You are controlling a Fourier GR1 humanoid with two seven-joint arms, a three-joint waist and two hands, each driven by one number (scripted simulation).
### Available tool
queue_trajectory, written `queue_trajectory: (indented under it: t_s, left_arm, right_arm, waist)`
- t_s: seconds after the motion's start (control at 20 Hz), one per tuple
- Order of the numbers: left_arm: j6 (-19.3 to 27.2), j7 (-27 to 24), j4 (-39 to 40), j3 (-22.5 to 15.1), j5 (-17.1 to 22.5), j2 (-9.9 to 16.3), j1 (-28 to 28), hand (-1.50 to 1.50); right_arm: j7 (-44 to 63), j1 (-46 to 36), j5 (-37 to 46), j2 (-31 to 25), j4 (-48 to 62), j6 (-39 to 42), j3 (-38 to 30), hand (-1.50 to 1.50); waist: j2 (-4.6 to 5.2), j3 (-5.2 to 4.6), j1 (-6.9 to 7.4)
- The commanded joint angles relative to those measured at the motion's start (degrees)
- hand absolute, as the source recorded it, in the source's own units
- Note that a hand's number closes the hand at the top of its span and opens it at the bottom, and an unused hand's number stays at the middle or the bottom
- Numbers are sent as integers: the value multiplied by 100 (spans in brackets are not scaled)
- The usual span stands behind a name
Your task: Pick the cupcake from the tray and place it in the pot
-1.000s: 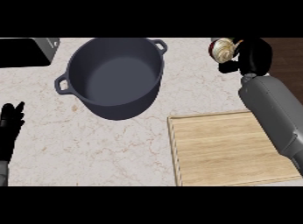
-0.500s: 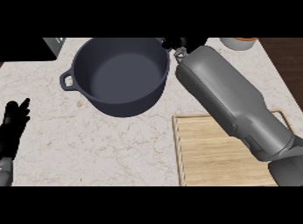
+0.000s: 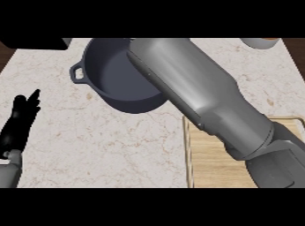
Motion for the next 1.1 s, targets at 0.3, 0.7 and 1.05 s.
queue_trajectory:
  t_s: [0.3,0.7,1.05]
  left_arm:
    - [-151,63,117,-89,-30,-21,-373,0]
    - [-79,-137,4,-171,-94,-149,-139,0]
    - [23,-64,132,-77,-115,-171,-315,0]
  right_arm:
    - [1264,-179,-673,135,775,-52,-294,150]
    - [791,555,-1060,136,939,-1551,-761,-150]
    - [189,746,-645,136,710,-3442,-967,-150]
  waist:
    - [188,14,284]
    - [201,23,422]
    - [184,25,230]
